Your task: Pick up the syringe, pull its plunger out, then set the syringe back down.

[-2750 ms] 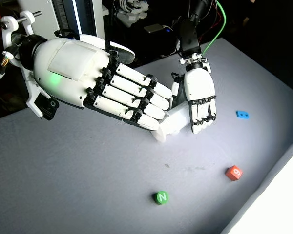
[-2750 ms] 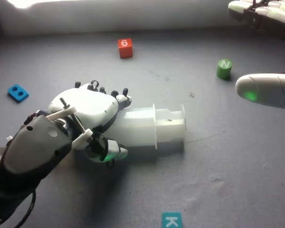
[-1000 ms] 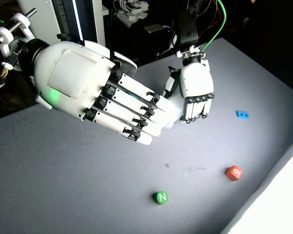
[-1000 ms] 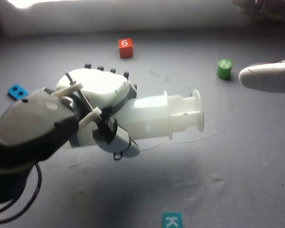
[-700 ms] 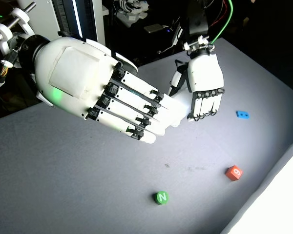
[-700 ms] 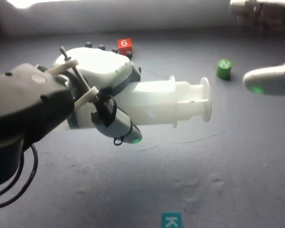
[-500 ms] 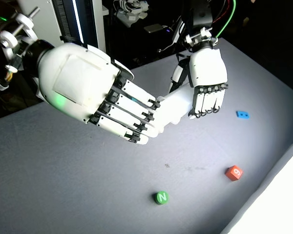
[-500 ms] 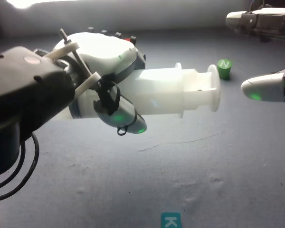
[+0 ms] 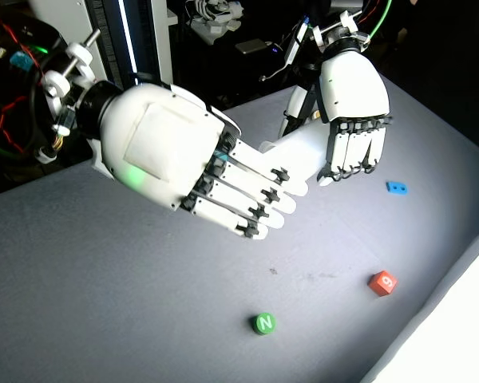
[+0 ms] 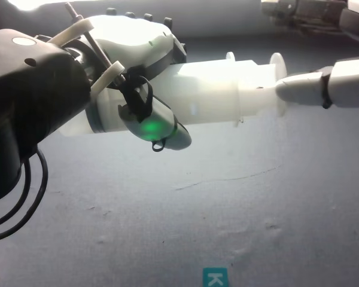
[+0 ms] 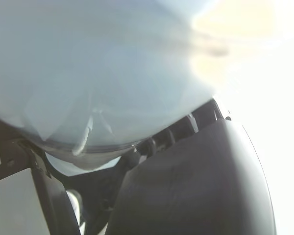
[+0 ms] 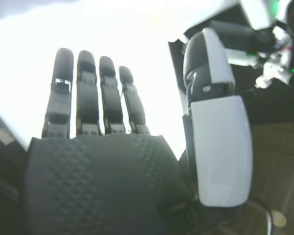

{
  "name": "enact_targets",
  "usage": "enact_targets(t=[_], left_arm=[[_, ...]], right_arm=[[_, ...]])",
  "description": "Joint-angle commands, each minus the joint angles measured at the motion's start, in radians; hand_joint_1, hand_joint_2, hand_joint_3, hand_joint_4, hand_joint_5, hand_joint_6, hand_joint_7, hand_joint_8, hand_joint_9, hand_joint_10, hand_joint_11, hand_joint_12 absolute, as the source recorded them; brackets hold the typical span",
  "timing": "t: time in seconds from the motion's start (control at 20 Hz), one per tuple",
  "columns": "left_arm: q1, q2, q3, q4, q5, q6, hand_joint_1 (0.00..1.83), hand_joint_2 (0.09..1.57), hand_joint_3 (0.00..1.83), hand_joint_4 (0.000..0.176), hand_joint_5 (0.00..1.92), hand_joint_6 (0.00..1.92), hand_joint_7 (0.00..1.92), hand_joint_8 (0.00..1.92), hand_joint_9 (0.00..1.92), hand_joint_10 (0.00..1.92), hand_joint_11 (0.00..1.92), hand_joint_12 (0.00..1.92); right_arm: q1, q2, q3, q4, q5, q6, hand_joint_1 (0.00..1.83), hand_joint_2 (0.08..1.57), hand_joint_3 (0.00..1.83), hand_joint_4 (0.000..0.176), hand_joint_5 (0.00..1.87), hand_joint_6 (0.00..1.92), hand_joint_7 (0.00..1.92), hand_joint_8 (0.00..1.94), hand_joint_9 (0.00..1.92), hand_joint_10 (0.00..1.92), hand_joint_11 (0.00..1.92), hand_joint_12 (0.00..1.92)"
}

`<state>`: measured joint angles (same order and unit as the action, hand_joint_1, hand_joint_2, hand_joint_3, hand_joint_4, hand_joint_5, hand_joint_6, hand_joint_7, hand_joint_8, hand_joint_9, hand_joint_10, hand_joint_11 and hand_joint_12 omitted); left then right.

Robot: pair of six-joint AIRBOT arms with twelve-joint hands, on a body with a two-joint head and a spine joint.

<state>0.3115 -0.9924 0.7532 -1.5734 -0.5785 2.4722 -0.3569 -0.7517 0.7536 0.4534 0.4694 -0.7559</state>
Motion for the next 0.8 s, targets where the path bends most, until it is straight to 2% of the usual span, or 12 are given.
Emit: enact_targets(t=[0.0,0.1,0.15,0.2,0.35,0.4,0.45,0.5,0.6,0.65,0.7,0.75], left_arm=[[-0.022,0.009,-0.003,0.056,-0.011,0.006,1.33,1.18,0.0,0.0,0.92,0.88,0.79,1.47,0.72,1.31,0.52,1.22],[-0.024,0.01,-0.003,0.055,-0.011,0.011,1.35,1.2,0.0,0.0,0.9,0.92,0.77,1.48,0.69,1.42,0.52,1.23],[-0.024,0.01,-0.003,0.054,-0.011,0.011,1.25,1.18,0.0,0.0,0.94,0.87,0.81,1.45,0.72,1.14,0.52,1.22],[-0.025,0.01,-0.003,0.054,-0.011,0.011,1.33,1.18,0.0,0.0,0.92,0.88,0.81,1.41,0.72,1.36,0.53,1.21],[-0.03,0.01,-0.004,0.044,-0.011,0.025,1.35,1.18,0.0,0.0,0.9,0.93,0.81,1.4,0.73,1.39,0.54,1.19],[-0.033,0.01,-0.004,0.036,-0.013,0.033,1.26,1.16,0.0,0.0,0.97,0.82,0.85,1.39,0.76,1.09,0.56,1.17],[-0.034,0.01,-0.004,0.035,-0.016,0.036,1.25,1.16,0.0,0.0,0.98,0.8,0.83,1.43,0.76,1.01,0.55,1.17],[-0.035,0.01,-0.003,0.034,-0.017,0.036,1.33,1.18,0.0,0.0,0.93,0.86,0.79,1.45,0.73,1.33,0.56,1.17],[-0.035,0.009,-0.003,0.03,-0.017,0.036,1.35,1.2,0.0,0.0,0.87,0.96,0.77,1.47,0.69,1.45,0.53,1.2],[-0.036,0.009,-0.002,0.029,-0.017,0.036,1.26,1.18,0.0,0.0,0.95,0.84,0.8,1.47,0.71,1.17,0.52,1.21],[-0.036,0.009,-0.001,0.029,-0.017,0.036,1.23,1.17,0.0,0.0,0.94,0.87,0.81,1.45,0.76,0.98,0.52,1.2],[-0.037,0.009,0.0,0.029,-0.017,0.036,1.23,1.17,0.0,0.0,0.94,0.87,0.81,1.45,0.76,0.98,0.52,1.2]], right_arm=[[0.006,0.0,0.006,-0.006,0.115,0.008,0.94,1.05,0.0,0.0,0.24,0.03,0.31,0.02,0.32,0.02,0.0,0.86],[0.0,-0.031,0.035,-0.004,0.117,0.005,0.95,1.04,0.0,0.0,0.28,0.03,0.34,0.02,0.36,0.03,0.0,0.91],[-0.003,-0.041,0.043,-0.004,0.119,0.005,0.88,1.07,0.01,0.0,0.27,0.03,0.34,0.01,0.36,0.02,0.0,0.89],[-0.01,-0.06,0.06,-0.004,0.122,0.005,0.89,1.07,0.01,0.0,0.27,0.03,0.35,0.02,0.37,0.03,0.0,0.89],[-0.015,-0.099,0.089,-0.001,0.122,0.005,0.89,1.06,0.0,0.0,0.31,0.03,0.39,0.02,0.42,0.04,0.0,0.97],[-0.015,-0.106,0.091,0.009,0.121,0.005,0.87,1.07,0.0,0.0,0.31,0.04,0.4,0.02,0.43,0.04,0.0,0.98],[-0.015,-0.111,0.091,0.012,0.121,0.005,0.88,1.07,0.0,0.0,0.33,0.04,0.42,0.03,0.44,0.04,0.0,0.98],[-0.016,-0.117,0.091,0.012,0.121,0.007,0.88,1.06,0.0,0.0,0.33,0.04,0.42,0.02,0.44,0.04,0.0,0.98],[-0.032,-0.127,0.091,0.012,0.121,0.007,0.9,1.04,0.0,0.0,0.35,0.04,0.43,0.02,0.46,0.04,0.0,1.04],[-0.042,-0.13,0.091,0.012,0.122,0.007,0.89,1.04,0.0,0.0,0.36,0.04,0.44,0.02,0.46,0.03,0.0,1.03],[-0.048,-0.133,0.092,0.012,0.122,0.007,0.85,1.05,0.0,0.0,0.34,0.02,0.42,0.0,0.44,0.02,0.0,1.0],[-0.053,-0.137,0.092,0.012,0.122,0.007,0.85,1.05,0.0,0.0,0.34,0.02,0.42,0.0,0.44,0.02,0.0,1.0]])
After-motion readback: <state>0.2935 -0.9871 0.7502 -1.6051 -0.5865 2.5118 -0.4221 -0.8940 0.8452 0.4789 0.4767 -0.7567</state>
